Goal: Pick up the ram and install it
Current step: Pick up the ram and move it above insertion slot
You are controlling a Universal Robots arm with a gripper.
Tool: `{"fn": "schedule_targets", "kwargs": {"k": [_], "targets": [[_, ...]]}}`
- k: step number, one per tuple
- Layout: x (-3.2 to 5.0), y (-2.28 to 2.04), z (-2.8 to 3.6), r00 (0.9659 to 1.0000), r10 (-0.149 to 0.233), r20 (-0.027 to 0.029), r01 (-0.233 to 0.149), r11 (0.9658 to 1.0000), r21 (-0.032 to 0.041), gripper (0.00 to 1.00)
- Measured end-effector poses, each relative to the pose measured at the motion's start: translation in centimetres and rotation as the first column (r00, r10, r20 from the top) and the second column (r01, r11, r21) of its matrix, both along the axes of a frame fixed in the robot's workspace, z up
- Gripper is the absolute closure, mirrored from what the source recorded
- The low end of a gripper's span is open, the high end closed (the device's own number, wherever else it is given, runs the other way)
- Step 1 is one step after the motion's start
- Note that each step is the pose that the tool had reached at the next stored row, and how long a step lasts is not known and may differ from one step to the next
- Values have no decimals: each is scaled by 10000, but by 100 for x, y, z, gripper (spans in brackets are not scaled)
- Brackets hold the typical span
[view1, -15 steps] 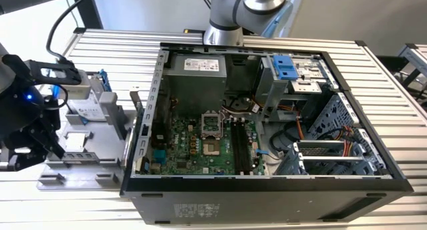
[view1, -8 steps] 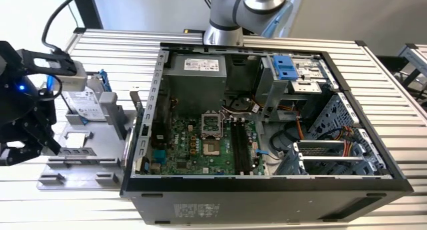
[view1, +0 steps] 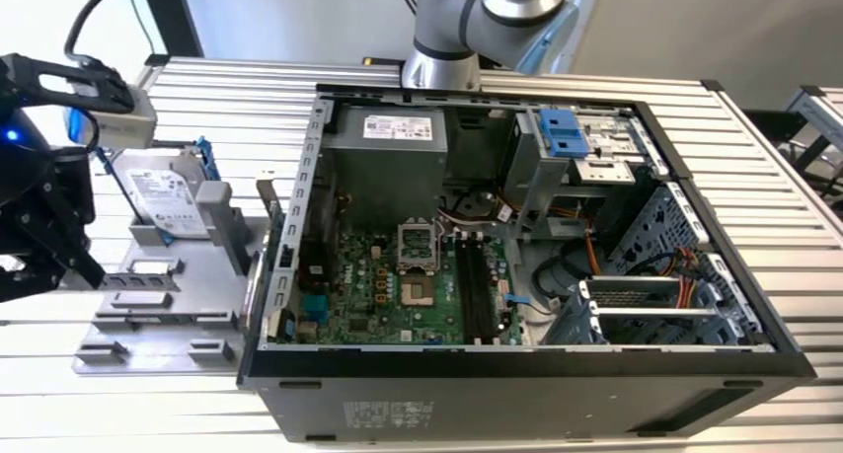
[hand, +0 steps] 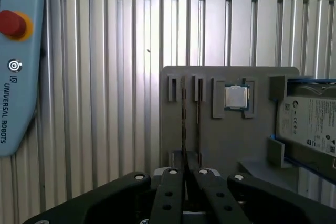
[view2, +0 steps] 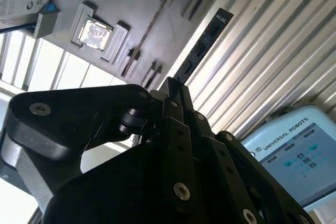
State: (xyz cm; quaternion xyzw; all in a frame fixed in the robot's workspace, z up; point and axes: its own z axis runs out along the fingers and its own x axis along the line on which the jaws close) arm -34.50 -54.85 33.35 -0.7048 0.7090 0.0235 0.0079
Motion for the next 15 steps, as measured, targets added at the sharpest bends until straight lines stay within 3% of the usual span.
{"fn": "schedule_targets", "kwargs": {"k": [9, 15], "targets": [[0, 0, 302, 10000, 0, 0, 0, 10000, 0, 100], [1, 2, 442, 10000, 1, 1, -1, 10000, 1, 100]]}}
